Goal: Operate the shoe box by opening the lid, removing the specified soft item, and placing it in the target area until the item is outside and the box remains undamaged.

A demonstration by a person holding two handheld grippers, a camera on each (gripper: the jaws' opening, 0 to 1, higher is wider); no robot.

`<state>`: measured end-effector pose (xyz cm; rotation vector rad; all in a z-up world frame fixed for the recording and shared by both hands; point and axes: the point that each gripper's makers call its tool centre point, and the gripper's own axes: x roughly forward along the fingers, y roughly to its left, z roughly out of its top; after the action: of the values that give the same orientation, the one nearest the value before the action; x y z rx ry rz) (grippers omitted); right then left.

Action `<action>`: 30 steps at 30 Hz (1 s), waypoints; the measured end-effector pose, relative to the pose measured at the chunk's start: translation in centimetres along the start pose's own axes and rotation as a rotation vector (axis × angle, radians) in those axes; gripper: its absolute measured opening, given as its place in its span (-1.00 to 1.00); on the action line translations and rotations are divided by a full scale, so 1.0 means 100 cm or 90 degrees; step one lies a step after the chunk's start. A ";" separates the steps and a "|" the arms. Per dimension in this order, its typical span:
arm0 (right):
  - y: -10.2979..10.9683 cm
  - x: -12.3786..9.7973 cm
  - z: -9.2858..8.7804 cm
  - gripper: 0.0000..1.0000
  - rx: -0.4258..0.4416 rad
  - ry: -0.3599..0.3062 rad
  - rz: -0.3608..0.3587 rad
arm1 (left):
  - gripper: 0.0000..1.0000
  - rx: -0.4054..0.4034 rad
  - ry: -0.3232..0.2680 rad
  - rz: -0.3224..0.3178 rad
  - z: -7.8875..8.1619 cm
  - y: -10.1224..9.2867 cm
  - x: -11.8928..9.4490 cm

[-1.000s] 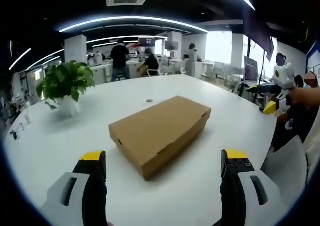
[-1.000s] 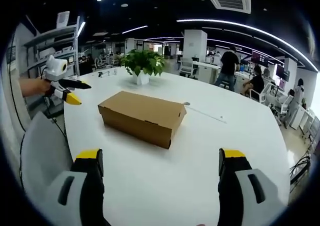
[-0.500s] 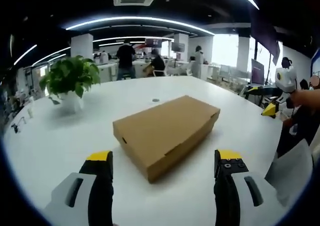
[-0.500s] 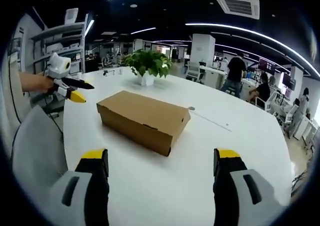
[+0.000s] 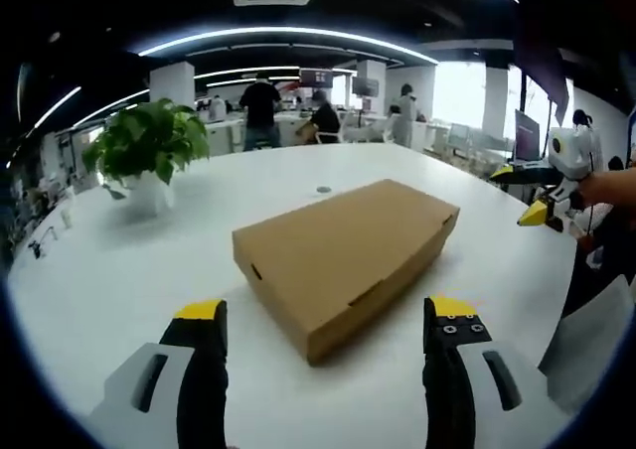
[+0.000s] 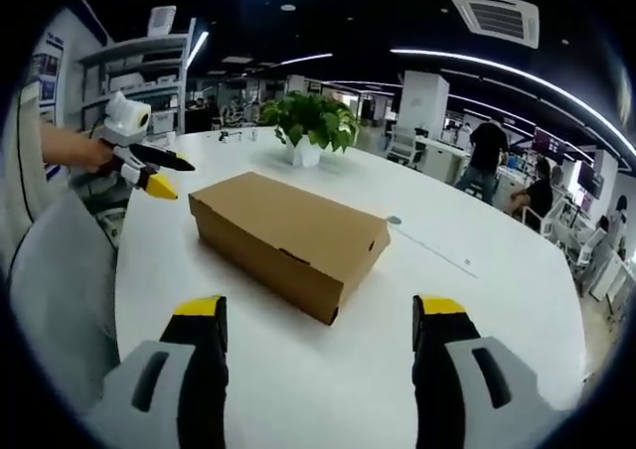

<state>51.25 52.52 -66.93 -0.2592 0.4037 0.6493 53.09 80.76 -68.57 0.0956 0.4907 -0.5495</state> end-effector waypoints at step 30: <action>-0.007 0.074 -0.010 0.10 -0.022 0.025 0.067 | 0.32 0.001 0.025 0.035 -0.023 0.001 0.036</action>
<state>56.77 55.57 -71.06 -0.2850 0.4466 0.7553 54.79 79.62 -72.28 0.1220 0.5247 -0.4954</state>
